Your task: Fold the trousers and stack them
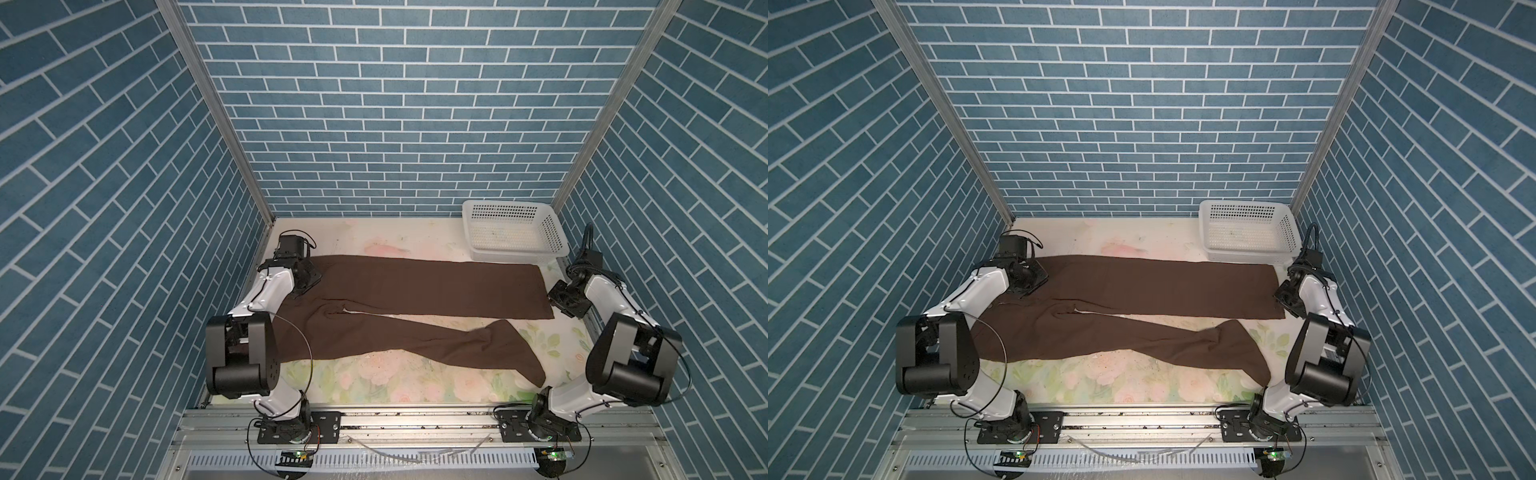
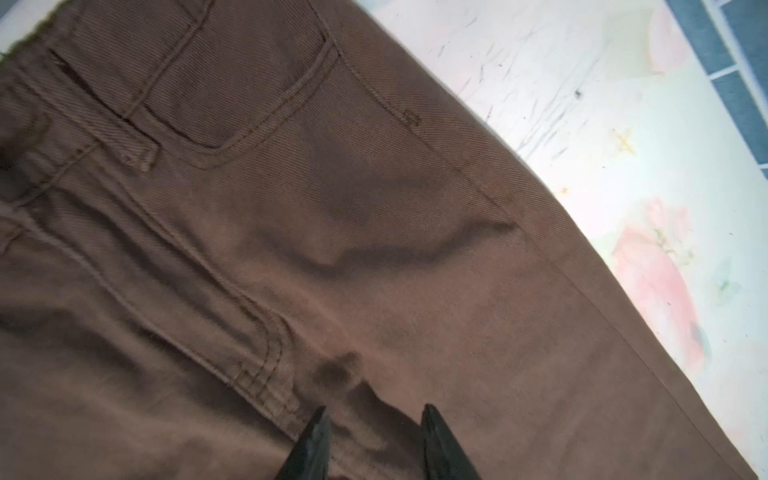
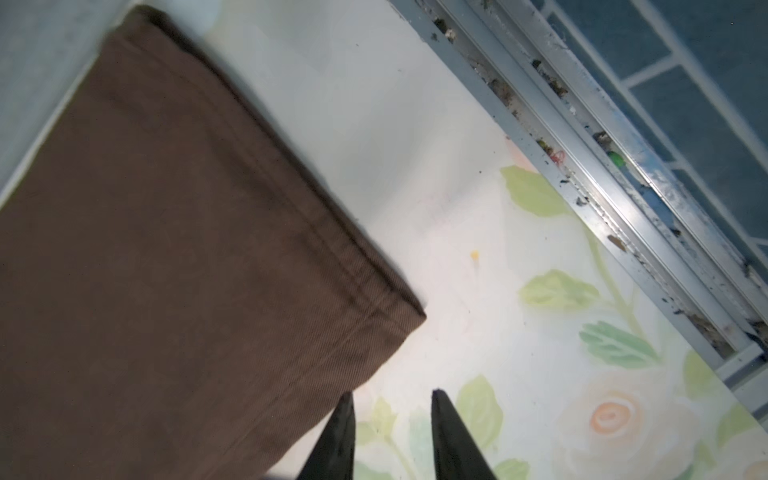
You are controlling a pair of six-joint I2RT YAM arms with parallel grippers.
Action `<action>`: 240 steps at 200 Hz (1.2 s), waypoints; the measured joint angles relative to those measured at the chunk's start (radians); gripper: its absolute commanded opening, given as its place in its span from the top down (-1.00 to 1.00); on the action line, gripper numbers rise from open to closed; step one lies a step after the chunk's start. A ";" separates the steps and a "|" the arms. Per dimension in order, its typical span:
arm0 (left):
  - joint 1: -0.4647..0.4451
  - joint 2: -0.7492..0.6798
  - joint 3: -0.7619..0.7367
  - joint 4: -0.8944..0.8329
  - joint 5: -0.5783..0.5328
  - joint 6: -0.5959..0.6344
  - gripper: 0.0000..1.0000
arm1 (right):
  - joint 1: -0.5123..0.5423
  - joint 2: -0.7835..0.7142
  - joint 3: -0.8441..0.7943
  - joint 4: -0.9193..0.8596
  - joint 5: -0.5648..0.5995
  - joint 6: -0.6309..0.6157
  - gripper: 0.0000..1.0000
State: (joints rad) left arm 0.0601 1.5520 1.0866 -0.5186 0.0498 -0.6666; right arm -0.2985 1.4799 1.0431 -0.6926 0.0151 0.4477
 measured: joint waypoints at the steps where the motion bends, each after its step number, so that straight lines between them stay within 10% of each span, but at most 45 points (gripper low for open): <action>1: 0.000 -0.005 -0.003 0.000 0.001 0.000 0.24 | 0.002 -0.009 -0.004 0.000 -0.003 0.000 0.33; 73: 0.000 -0.153 -0.126 -0.063 0.000 0.008 -0.12 | 0.327 -0.130 -0.256 0.037 -0.151 0.028 -0.01; 219: 0.082 -0.321 -0.420 -0.156 -0.031 -0.040 -0.73 | 0.442 -0.039 -0.315 0.183 -0.142 0.070 -0.20; 240: 0.087 -0.291 -0.437 -0.148 -0.029 -0.042 -0.76 | 0.445 -0.009 -0.289 0.166 -0.133 0.072 0.06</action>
State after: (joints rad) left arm 0.1471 1.2610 0.6495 -0.6670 0.0204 -0.7090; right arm 0.1463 1.4708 0.7544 -0.5266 -0.1177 0.5198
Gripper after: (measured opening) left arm 0.872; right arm 0.554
